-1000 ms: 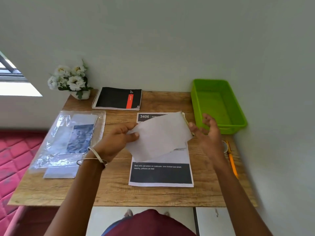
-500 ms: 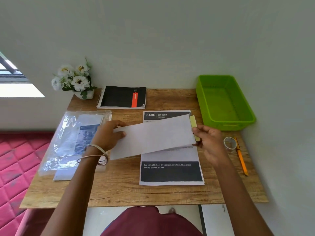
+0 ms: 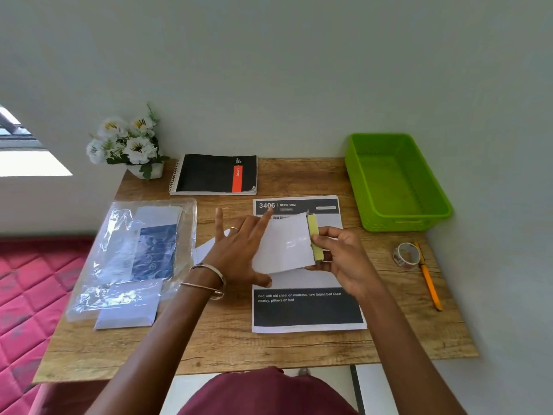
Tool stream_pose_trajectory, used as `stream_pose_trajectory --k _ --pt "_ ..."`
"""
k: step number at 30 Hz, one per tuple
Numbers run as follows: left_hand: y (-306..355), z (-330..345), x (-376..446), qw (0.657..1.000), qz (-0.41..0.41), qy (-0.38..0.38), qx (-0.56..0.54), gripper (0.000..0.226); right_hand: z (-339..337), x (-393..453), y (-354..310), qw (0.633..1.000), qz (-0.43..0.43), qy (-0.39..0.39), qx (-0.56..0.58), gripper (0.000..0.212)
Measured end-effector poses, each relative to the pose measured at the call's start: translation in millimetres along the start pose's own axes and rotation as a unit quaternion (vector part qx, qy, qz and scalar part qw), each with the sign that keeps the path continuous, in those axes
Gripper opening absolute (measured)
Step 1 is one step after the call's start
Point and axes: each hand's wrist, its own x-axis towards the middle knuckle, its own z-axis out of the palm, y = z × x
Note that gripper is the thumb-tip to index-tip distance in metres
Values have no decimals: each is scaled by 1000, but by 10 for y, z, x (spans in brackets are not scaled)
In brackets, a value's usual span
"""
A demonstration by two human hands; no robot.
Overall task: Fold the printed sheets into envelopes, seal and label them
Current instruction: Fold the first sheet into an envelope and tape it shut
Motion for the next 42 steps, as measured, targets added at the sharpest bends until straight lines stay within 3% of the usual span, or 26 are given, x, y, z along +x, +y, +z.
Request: stream_pose_trajectory --k 10,13,17,24,29,34,38,42 --pt "136 -17 -31 995 57 51 -66 110 -122 35 -125 998 7 -58 -22 25" --pt "162 -78 -32 994 67 74 -49 110 -137 59 -149 996 -40 -44 -71 24" --pt "119 -88 -6 995 48 83 24 118 -147 55 -217 995 -80 -13 -53 25" --pt "-20 -33 7 993 22 86 80 106 -169 50 -204 985 -80 27 -150 20" --pt "-195 15 -44 999 -1 4 39 127 -180 19 -196 988 -90 33 -118 32" --pt "-320 77 -98 995 -18 21 98 117 -223 41 -158 984 -70 55 -151 38" --pt "-367 146 -109 990 -47 -9 131 111 -173 46 -103 977 -74 70 -188 35" --pt "-424 140 -121 990 -58 -48 120 133 -179 48 -62 984 -51 83 -150 36"
